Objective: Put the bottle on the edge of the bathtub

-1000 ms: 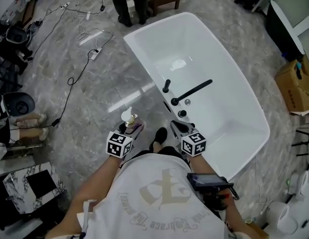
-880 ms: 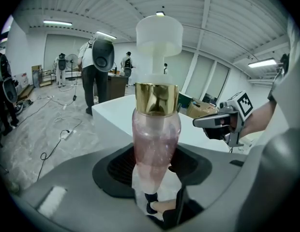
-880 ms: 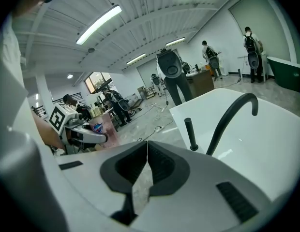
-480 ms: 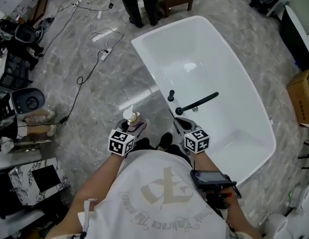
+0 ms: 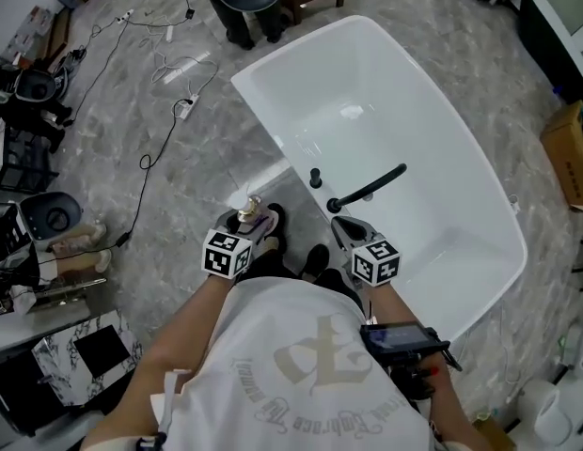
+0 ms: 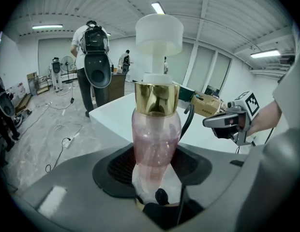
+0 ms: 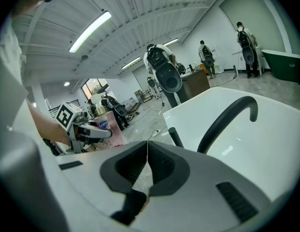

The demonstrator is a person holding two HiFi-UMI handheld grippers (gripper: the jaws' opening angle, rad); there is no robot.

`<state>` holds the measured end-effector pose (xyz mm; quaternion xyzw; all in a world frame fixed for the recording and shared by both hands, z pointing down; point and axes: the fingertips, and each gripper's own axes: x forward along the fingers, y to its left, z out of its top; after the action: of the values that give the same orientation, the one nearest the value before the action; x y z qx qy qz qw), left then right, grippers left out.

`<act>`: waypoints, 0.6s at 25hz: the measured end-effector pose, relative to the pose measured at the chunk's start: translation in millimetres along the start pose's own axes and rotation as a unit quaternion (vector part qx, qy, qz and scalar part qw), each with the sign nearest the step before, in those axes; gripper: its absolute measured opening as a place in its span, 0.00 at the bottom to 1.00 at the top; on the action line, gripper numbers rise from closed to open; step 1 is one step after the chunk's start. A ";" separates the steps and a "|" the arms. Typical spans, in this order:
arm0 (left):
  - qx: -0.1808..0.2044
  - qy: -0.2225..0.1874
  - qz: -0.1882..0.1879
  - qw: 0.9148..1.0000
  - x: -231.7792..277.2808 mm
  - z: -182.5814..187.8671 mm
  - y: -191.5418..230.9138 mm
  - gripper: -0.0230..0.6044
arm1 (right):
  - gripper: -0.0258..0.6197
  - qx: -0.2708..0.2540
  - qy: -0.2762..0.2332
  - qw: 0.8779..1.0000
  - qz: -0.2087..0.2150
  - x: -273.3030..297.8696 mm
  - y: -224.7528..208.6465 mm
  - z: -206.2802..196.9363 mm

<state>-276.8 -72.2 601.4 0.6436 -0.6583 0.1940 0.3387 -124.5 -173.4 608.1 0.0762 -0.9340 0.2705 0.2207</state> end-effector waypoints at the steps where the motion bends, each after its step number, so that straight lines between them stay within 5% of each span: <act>1: 0.004 0.004 -0.003 1.000 6.2 2.2 2.1 0.39 | 0.05 0.005 -0.002 1.000 -0.007 -0.6 -4.1 -0.2; 15: 0.073 0.039 -0.088 0.993 83.6 50.3 45.4 0.39 | 0.05 0.051 -0.035 0.993 -0.104 22.6 -36.4 33.3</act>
<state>-326.3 -162.5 632.8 0.7139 -0.5697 0.2362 0.3315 -147.5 -222.5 610.4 0.1937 -0.9130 0.2906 0.2107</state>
